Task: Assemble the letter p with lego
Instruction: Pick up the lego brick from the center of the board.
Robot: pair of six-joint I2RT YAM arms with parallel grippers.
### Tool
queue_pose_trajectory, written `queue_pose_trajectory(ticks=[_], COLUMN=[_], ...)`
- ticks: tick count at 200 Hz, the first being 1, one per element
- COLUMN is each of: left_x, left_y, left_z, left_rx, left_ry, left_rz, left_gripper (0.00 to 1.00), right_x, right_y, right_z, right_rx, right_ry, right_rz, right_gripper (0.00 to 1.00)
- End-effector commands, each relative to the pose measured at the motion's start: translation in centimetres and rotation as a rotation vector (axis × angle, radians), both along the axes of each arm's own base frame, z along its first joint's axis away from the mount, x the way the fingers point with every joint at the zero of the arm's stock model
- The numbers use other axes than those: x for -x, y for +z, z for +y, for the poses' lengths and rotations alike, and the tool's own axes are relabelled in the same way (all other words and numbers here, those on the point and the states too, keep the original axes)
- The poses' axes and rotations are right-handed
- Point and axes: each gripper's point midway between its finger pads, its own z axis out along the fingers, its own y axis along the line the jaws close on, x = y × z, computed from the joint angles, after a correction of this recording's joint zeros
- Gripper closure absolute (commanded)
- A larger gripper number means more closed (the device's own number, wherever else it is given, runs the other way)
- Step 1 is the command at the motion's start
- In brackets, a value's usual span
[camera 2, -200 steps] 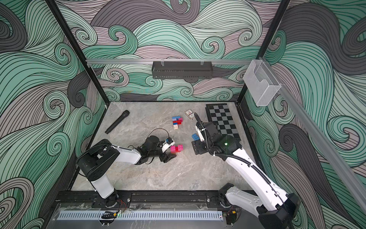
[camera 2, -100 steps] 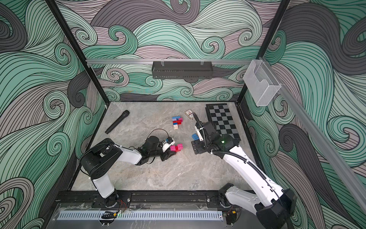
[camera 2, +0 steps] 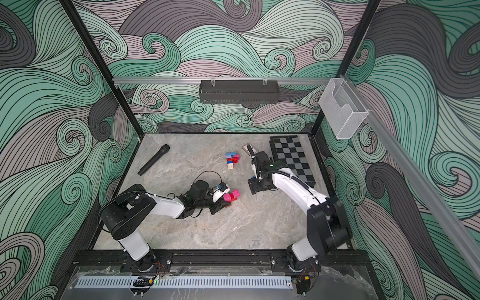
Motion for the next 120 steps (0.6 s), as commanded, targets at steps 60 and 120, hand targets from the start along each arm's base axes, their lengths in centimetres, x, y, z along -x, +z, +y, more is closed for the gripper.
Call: queue_pose_trajectory(ticks=[60, 120], left_x=[0.5, 0.9], left_y=[-1.0, -1.8], left_z=[-1.6, -2.9], left_rx=[-0.062, -0.08], left_ry=[-0.145, -0.235], left_rz=[-0.03, 0.02], left_gripper=[0.95, 0.95], right_x=[-7.1, -8.1], right_y=[-3.5, -5.4], right_z=[-1.1, -0.5], right_rx=[0.132, 0.076], right_ry=[0.064, 0.072], right_rz=[0.008, 0.056], right_gripper=[0.24, 0.33])
